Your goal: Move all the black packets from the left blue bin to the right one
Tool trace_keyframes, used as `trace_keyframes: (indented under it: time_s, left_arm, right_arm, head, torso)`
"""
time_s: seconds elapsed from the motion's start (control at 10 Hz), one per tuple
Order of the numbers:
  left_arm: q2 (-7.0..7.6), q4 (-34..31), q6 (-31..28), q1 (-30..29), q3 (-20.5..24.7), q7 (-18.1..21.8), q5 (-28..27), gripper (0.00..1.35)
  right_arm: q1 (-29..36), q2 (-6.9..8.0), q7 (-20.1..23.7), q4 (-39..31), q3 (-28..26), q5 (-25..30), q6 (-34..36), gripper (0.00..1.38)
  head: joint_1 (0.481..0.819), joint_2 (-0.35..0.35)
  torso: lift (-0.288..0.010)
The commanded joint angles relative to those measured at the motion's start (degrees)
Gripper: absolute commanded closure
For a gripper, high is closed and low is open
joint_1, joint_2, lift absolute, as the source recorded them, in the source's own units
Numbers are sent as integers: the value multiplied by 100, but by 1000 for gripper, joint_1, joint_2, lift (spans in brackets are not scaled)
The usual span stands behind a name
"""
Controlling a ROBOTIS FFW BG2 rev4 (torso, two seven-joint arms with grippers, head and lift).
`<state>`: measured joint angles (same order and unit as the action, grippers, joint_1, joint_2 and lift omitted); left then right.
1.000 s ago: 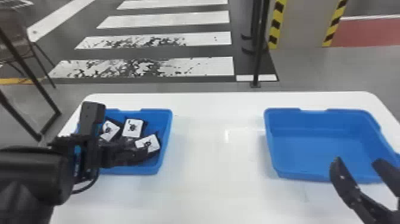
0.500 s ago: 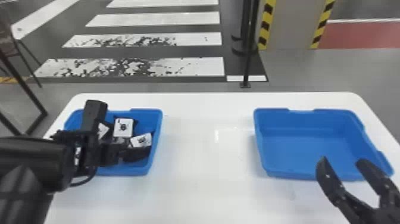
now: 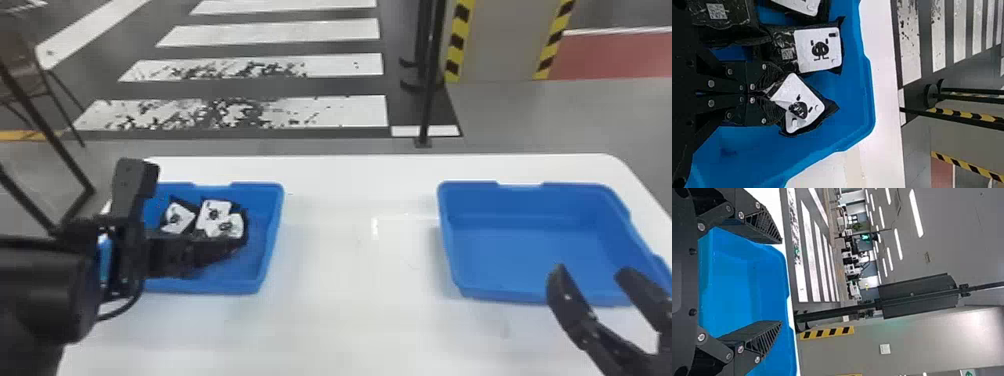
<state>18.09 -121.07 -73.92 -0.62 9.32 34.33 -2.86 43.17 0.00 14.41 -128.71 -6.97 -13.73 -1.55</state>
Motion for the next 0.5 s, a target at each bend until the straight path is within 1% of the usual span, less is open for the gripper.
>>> trace_keyframes:
  time_s: [0.0,0.1,0.2,0.4]
  left_arm:
    - [-7,-584,24,-303,222,21,229,1202]
    - [-34,-921,263,-556,302,21,526,1202]
    - [-69,-1174,390,-725,256,21,754,1202]
    - [-148,-1371,713,-865,5,30,1246,1200]
  right_arm:
    - [0,5,0,-31,34,-32,-14,331]
    - [0,5,0,-102,126,-135,-14,331]
    - [-14,5,27,-144,194,-215,0,331]
    - [-70,-9,79,-200,423,-478,0,332]
  head:
    - [695,110]
    - [695,111]
    - [695,105]
    - [695,66]
  torso:
    - [-185]
    - [-185]
    - [-185]
    - [-185]
